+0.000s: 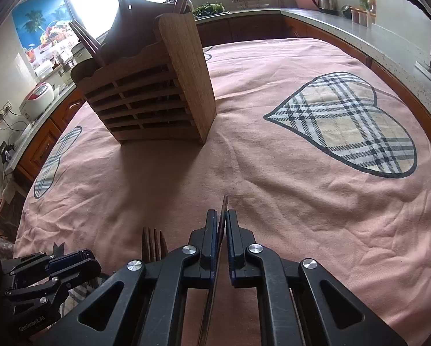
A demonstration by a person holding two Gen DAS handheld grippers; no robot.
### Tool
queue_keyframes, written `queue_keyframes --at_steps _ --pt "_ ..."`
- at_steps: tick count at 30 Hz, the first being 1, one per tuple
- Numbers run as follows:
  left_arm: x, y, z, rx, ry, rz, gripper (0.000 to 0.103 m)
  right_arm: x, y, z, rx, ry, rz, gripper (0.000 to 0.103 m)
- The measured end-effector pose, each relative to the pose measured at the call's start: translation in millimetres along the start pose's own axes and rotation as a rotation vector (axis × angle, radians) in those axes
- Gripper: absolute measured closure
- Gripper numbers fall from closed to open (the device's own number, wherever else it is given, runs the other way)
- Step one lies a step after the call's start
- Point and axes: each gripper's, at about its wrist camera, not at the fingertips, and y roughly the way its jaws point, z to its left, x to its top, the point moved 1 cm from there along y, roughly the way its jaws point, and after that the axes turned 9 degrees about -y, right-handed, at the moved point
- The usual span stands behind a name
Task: Organize utensils
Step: 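Grasp the red-handled fork with the left gripper while the right gripper grasps a thin steel chopstick, then carry the fork and steel chopstick to the wooden holder and lower them in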
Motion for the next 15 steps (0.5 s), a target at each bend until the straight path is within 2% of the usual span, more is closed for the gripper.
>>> queue_keyframes --at_steps 15 --pt "-7.3 -67.9 -0.3 -0.03 -0.004 -0.123 0.086 -0.5 -77.5 13.3 0.056 0.019 -0.16 0.099"
